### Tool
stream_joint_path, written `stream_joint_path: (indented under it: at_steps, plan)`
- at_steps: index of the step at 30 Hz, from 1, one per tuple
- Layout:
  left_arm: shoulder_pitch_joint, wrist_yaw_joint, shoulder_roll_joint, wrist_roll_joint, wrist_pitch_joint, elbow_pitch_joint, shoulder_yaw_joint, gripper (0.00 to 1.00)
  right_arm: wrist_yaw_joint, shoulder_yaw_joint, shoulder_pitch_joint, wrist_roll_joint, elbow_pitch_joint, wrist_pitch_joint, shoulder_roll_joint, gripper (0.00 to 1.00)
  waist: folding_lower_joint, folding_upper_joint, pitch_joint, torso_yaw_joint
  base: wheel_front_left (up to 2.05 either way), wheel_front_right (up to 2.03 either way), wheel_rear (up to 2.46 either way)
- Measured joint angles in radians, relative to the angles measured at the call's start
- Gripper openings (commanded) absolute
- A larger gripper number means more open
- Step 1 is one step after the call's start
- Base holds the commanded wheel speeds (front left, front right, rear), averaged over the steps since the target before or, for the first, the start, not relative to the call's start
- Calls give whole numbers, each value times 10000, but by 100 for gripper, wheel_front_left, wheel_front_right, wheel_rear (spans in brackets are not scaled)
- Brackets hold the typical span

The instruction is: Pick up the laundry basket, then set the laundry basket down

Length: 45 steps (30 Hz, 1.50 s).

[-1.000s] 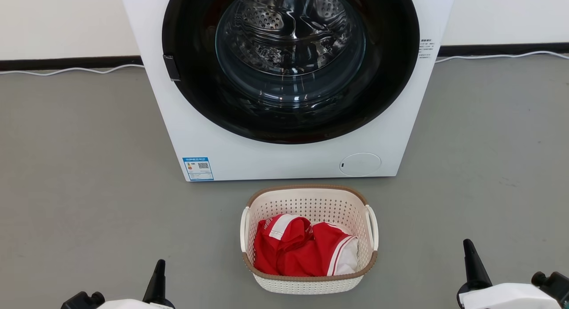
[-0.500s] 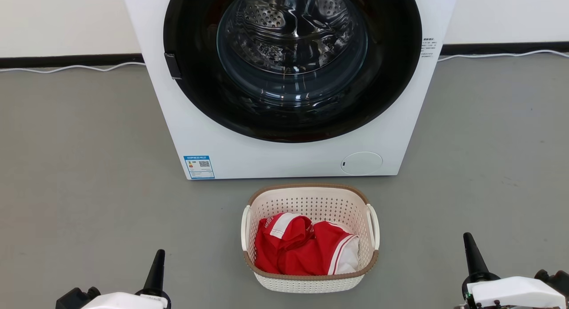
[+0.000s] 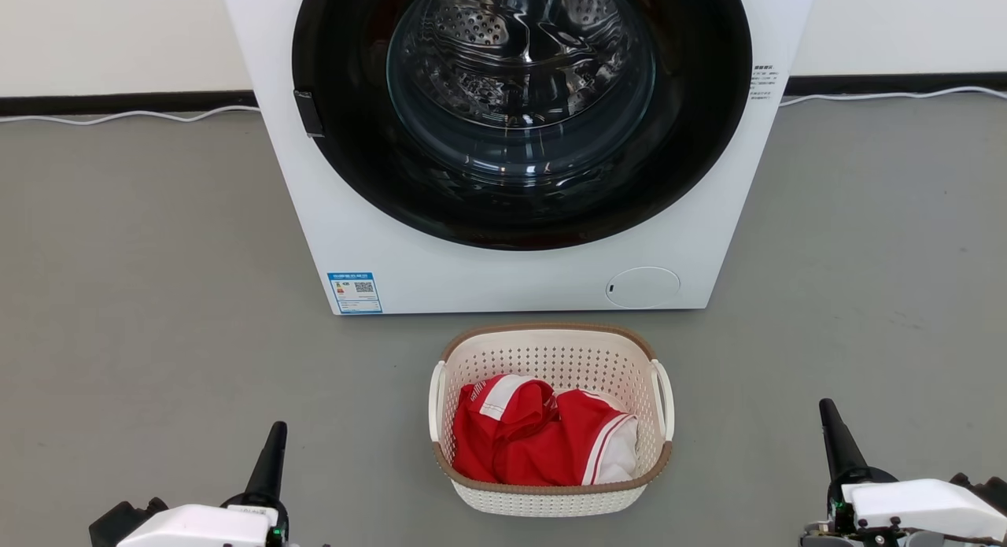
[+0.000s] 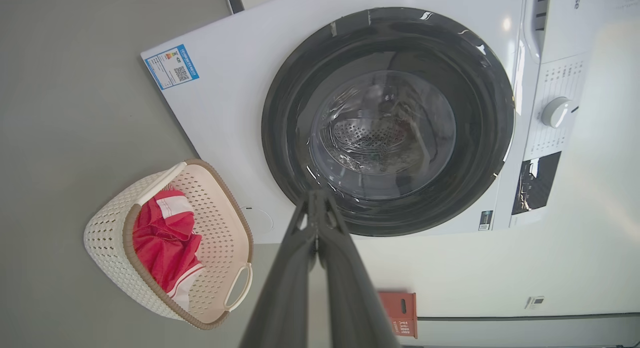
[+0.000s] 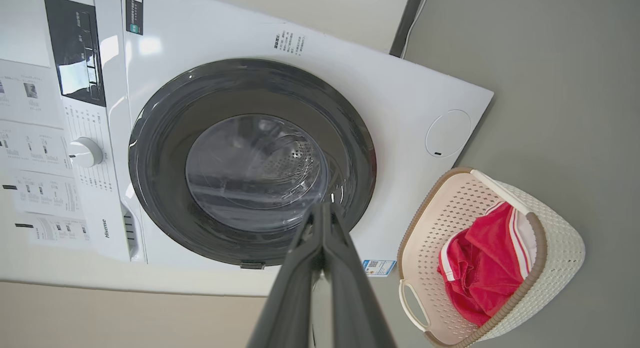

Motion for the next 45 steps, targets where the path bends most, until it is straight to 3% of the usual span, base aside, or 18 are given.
stream_joint_path:
  at_steps: [26,45]
  plan:
    - [-387,-341,12,-2573,704,-357,238,0,0,-52,-216,3175,-224,740,-10,0,0,0,81,74,0,0,0]
    - [-387,-341,12,-2604,704,-366,249,0,0,-54,-217,3183,-230,748,-10,0,0,0,81,74,0,0,0]
